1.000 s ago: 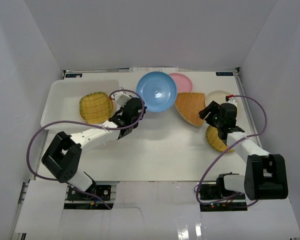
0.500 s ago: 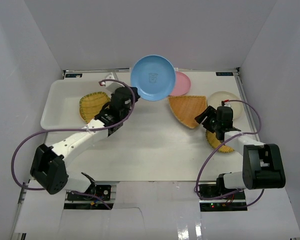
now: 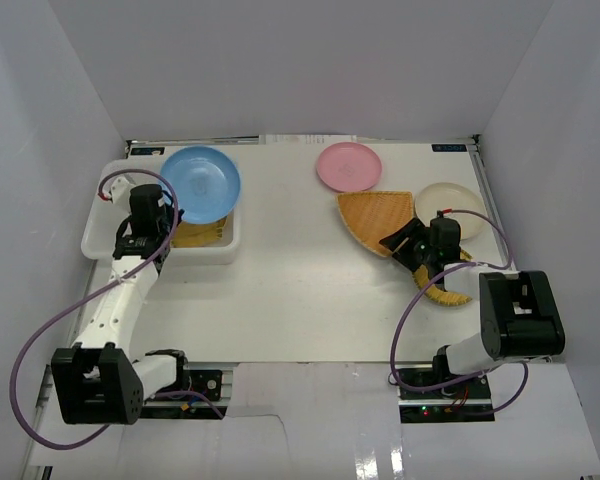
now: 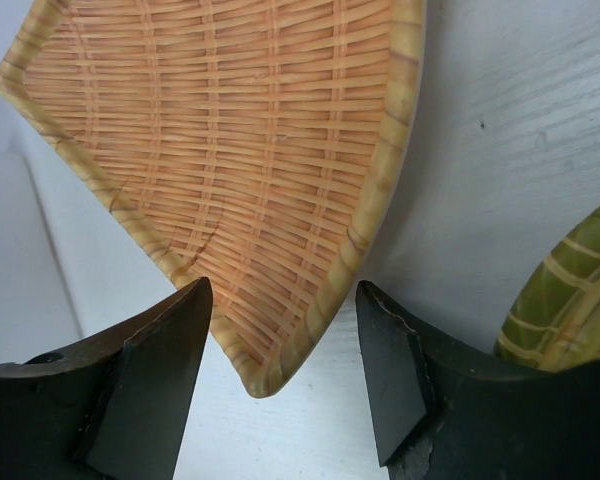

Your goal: Place the plates into the plastic bin on the countertop

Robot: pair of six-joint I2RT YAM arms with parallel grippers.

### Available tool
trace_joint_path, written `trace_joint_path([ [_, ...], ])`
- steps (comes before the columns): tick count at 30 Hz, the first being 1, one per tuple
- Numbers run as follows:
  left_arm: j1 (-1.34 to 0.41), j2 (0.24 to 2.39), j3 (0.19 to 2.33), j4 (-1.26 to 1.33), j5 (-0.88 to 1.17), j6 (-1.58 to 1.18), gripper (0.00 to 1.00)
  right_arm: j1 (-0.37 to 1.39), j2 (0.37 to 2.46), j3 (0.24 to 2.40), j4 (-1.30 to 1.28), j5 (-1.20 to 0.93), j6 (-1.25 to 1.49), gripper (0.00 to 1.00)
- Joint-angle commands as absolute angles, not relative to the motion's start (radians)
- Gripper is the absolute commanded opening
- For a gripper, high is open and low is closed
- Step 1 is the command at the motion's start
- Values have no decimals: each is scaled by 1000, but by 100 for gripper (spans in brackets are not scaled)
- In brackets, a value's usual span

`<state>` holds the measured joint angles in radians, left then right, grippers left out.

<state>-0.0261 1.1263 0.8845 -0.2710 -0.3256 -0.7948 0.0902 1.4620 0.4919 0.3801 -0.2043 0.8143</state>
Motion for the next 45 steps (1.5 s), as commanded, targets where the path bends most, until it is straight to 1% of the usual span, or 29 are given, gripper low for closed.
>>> trace_joint_path([
  [1, 67, 1159, 839, -324, -253, -784, 0, 103, 1470, 473, 472, -261, 879, 66],
  [6, 95, 1224, 815, -322, -262, -787, 0, 126, 1476, 453, 489, -262, 902, 65],
  [7, 97, 1229, 815, -328, -271, -788, 0, 127, 1483, 448, 500, -262, 910, 64],
  [8, 97, 1232, 813, -330, -279, -792, 0, 126, 1489, 440, 515, -261, 920, 61],
  [9, 97, 1232, 810, -331, -281, -795, 6, 126, 1499, 430, 538, -259, 939, 53],
  [10, 98, 1229, 807, -331, -278, -792, 13, 127, 1500, 426, 548, -258, 946, 49],
  [11, 98, 1220, 801, -331, -281, -787, 29, 127, 1499, 422, 560, -253, 954, 41],
  [13, 98, 1210, 796, -331, -285, -779, 51, 129, 1486, 414, 575, -245, 965, 34],
  [14, 98, 1197, 798, -331, -284, -769, 70, 132, 1467, 413, 572, -232, 965, 24],
  [15, 98, 1189, 798, -331, -281, -765, 78, 133, 1456, 408, 571, -226, 962, 17],
  [17, 98, 1171, 801, -328, -255, -753, 92, 146, 1413, 403, 558, -215, 960, 9],
  [18, 98, 1151, 805, -319, -238, -750, 94, 152, 1396, 402, 552, -210, 957, 8],
  [21, 98, 1103, 836, -292, -175, -744, 98, 189, 1313, 397, 514, -184, 943, 8],
  [25, 98, 1059, 886, -250, -46, -724, 98, 258, 1169, 385, 469, -100, 920, 8],
  [26, 97, 1052, 896, -221, 48, -716, 98, 290, 1105, 388, 465, -86, 911, 8],
  [28, 97, 1036, 919, -180, 164, -686, 98, 325, 1030, 420, 453, -45, 893, 8],
  [29, 97, 1032, 929, -154, 273, -677, 98, 366, 1014, 440, 437, -31, 867, 8],
  [30, 95, 1029, 942, -141, 332, -663, 98, 388, 1005, 466, 428, -19, 850, 8],
  [31, 95, 1023, 963, -130, 389, -657, 98, 429, 1006, 533, 416, -8, 832, 8],
  [32, 94, 1017, 971, -109, 494, -650, 98, 448, 1017, 572, 390, -8, 801, 8],
  [34, 91, 991, 977, -80, 569, -647, 98, 506, 1075, 652, 385, -20, 779, 8],
  [36, 89, 922, 976, -37, 632, -647, 98, 557, 1142, 786, 390, -29, 750, 8],
  [37, 83, 901, 985, -37, 647, -647, 98, 605, 1228, 837, 388, -41, 747, 8],
  [40, 45, 890, 1058, -35, 740, -652, 98, 679, 1374, 1038, 403, -63, 742, 8],
  [41, 11, 899, 1080, -22, 761, -666, 98, 727, 1475, 1095, 399, -69, 741, 8],
  [42, -29, 899, 1129, -21, 773, -666, 98, 748, 1524, 1208, 397, -75, 741, 8],
  [43, -60, 897, 1152, -37, 778, -657, 98, 785, 1630, 1266, 381, -81, 742, 8],
  [44, -75, 899, 1182, -61, 767, -640, 98, 805, 1685, 1326, 367, -86, 744, 8],
  [45, -89, 900, 1253, -90, 750, -620, 98, 821, 1736, 1451, 348, -90, 745, 8],
])
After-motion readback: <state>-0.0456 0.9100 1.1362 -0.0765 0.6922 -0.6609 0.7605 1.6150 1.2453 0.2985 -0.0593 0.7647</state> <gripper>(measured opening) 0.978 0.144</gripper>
